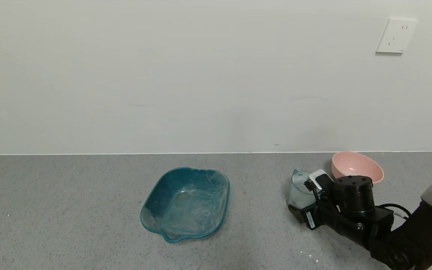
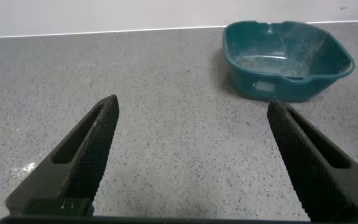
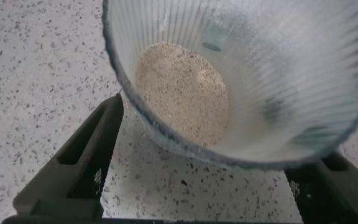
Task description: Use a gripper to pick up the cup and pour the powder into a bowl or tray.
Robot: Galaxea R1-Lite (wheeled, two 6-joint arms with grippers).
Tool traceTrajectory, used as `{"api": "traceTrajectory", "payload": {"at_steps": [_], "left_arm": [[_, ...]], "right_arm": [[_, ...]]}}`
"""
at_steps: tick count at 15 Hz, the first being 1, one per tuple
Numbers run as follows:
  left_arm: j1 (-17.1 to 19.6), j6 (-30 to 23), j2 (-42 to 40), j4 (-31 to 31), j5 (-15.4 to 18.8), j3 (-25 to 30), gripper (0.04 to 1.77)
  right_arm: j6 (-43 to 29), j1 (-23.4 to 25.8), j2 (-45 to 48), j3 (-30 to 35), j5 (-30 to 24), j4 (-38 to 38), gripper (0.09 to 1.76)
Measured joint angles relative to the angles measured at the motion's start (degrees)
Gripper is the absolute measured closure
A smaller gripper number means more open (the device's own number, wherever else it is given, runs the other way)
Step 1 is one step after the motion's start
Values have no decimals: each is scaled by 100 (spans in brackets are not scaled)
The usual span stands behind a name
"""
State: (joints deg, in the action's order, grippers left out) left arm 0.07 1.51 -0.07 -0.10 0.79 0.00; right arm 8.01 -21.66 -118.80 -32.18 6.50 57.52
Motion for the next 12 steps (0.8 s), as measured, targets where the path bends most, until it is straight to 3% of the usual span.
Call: {"api": "traceTrajectory", "payload": {"at_steps": [12], "left_arm": [[0, -2, 0, -1, -2, 0, 9]], "right_arm": [[11, 52, 1357, 750, 680, -29, 15]]}}
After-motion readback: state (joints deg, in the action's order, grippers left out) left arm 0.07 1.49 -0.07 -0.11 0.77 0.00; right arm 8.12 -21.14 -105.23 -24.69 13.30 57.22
